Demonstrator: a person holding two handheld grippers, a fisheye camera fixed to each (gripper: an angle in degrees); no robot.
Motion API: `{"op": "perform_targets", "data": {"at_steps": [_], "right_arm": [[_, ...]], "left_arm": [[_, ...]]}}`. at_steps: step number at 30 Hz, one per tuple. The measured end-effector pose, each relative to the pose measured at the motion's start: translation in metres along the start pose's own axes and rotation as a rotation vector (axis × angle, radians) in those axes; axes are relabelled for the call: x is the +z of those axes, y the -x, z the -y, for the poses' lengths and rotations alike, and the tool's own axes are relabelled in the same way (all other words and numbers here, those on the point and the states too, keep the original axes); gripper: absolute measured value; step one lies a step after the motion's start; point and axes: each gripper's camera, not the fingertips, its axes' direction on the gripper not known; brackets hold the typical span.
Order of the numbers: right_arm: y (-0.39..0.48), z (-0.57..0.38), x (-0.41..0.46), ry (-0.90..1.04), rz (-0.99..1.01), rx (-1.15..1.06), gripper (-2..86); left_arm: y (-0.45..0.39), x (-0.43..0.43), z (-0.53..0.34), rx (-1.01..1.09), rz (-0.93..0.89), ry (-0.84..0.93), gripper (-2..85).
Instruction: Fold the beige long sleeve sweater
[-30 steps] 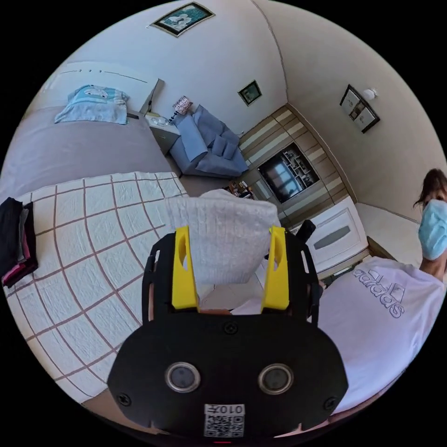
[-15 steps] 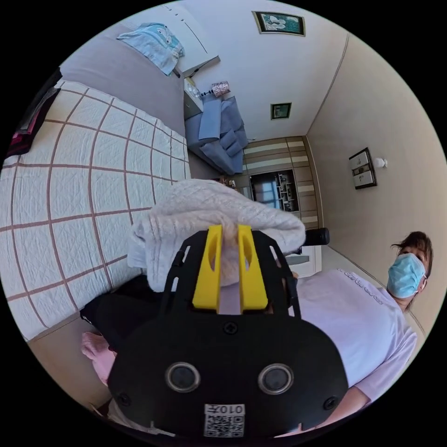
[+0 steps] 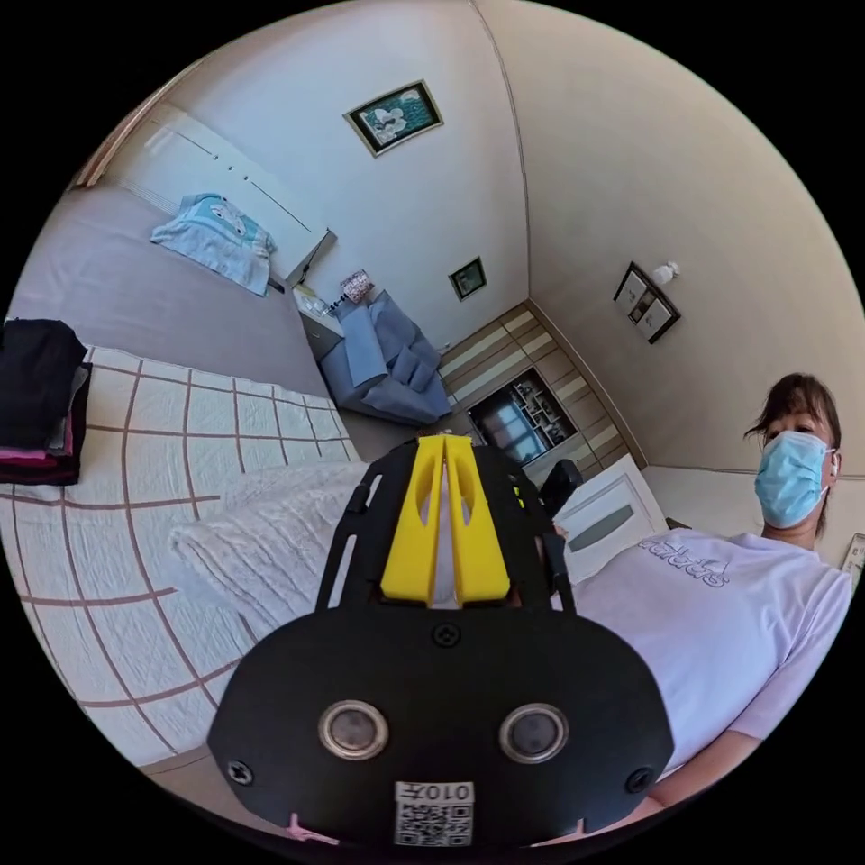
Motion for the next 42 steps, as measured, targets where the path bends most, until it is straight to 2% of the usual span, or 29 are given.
{"op": "perform_targets", "data": {"at_steps": [3,7,9,13,16,18,21,23,27,30,34,38,42], "right_arm": [[-0.041,0.020,0.022,0.089,-0.067,0.085,3.1],[-0.045,0.061,0.052,0.199,-0.137,-0.063,3.9],[-0.039,0.075,0.079,0.253,-0.074,-0.129,4.6],[-0.044,0.068,0.140,0.310,0.243,-0.137,3.9],[-0.093,0.049,0.155,0.293,0.375,0.009,3.8],[-0.139,0.035,0.157,0.276,0.393,0.136,3.9],[-0.221,0.004,0.151,0.205,0.322,0.390,4.0],[-0.274,-0.014,0.145,0.150,0.172,0.526,6.0],[-0.331,-0.016,0.166,0.155,-0.001,0.532,10.4],[-0.374,-0.015,0.222,0.326,-0.024,0.490,12.2],[-0.443,-0.030,0.286,0.495,-0.010,0.607,13.3],[-0.503,-0.052,0.317,0.528,0.081,0.781,12.1],[-0.513,-0.056,0.333,0.567,0.140,0.803,8.6]], "left_arm": [[0.006,-0.004,0.007,-0.017,-0.006,-0.009,-0.1],[0.015,-0.003,-0.007,-0.054,0.004,0.010,-0.1],[0.023,-0.002,-0.017,-0.087,0.003,0.024,-0.1],[0.036,-0.012,-0.034,-0.132,0.046,0.051,0.0],[0.036,-0.026,-0.043,-0.101,0.101,0.072,-0.1],[0.035,-0.033,-0.051,-0.066,0.121,0.068,-0.1],[0.026,-0.043,-0.066,0.003,0.173,0.029,-0.1],[0.017,-0.044,-0.073,0.052,0.246,0.018,-0.1],[-0.010,-0.026,-0.080,0.202,0.476,0.107,-0.2],[-0.015,-0.007,-0.081,0.246,0.599,0.195,-0.2],[0.014,0.006,-0.086,0.101,0.545,0.269,-0.2],[0.035,0.011,-0.085,0.035,0.524,0.307,-0.2],[0.053,0.021,-0.068,0.036,0.500,0.380,-0.1]]}}
